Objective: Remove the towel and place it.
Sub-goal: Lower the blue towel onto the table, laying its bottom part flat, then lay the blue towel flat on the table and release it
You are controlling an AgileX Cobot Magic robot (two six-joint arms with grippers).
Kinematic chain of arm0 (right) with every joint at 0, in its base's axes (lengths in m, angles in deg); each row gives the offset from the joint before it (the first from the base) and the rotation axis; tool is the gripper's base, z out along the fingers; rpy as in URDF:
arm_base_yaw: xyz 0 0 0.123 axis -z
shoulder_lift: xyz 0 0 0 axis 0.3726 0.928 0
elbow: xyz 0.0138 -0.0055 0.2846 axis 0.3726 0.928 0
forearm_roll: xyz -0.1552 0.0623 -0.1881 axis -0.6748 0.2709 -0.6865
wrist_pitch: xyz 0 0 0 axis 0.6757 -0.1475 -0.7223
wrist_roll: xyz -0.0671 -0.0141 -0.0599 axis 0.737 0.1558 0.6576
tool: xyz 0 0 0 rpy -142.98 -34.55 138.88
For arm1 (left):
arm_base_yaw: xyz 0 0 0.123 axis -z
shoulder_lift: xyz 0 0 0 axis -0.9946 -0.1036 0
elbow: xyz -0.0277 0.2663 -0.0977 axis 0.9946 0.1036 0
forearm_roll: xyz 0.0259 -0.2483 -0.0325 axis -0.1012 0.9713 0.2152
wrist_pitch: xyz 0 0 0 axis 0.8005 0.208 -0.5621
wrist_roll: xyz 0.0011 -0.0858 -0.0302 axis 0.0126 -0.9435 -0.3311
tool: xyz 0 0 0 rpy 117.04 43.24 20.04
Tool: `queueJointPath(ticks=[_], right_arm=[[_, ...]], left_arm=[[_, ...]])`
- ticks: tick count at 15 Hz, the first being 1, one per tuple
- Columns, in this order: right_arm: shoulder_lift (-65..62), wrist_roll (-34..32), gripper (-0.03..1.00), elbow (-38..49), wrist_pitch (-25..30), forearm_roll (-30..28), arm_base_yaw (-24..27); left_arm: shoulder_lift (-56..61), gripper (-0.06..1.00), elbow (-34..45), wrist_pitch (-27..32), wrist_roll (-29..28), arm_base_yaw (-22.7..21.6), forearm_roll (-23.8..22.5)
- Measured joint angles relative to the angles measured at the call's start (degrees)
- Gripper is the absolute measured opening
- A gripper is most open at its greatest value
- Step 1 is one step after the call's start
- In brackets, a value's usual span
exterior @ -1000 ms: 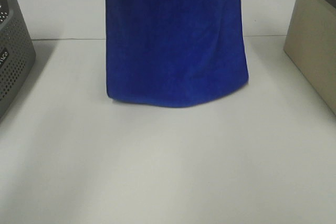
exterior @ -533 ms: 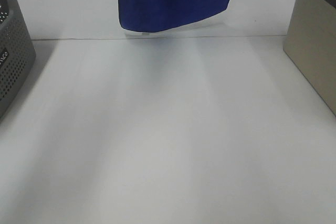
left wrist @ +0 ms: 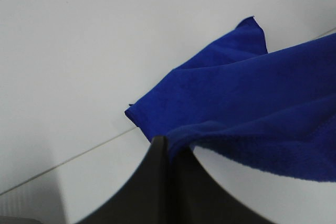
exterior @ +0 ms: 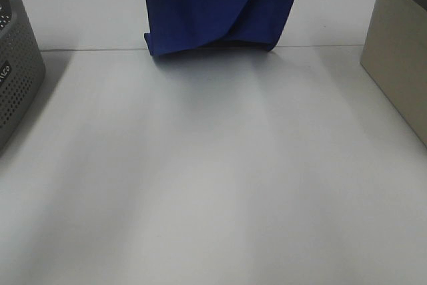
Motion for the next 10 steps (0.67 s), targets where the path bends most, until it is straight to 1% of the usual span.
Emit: queueJointPath(ticks=[2,4,5,6,8,9,10], right_arm=[[-1.32,-2.52,0.02,4.47,0.29,0.00,0.00],[-5.33,-4.18,0.02,13.69,0.29,0.52,0.00],[-7.91,-4.58,0.02,18.39,0.40,0.97,0.00],[-11.69,-4.98,0.02,24.41,0.52,1.09,0.00],[-20.00,-5.79,0.02,34.72,0.52,0.69,0.00],[-21.54,-5.79,0.02,36.38,0.52,0.63,0.00],[-25.73,-5.90,0.02,40.97,0.57,0.57,0.00]], left_arm=[[0.00,0.00,0.29,0.23,0.34,0.00,3.04],[0.92,0.00,1.26,0.29,0.74,0.00,6.25],[3.09,0.00,4.58,0.23,0.74,0.00,7.51],[6.30,0.00,10.14,0.17,0.63,0.00,8.14],[14.84,0.00,25.84,0.11,-0.40,0.00,9.51],[17.02,0.00,29.91,0.17,-0.74,0.00,9.57],[22.29,0.00,39.94,0.29,-1.43,0.00,10.03]])
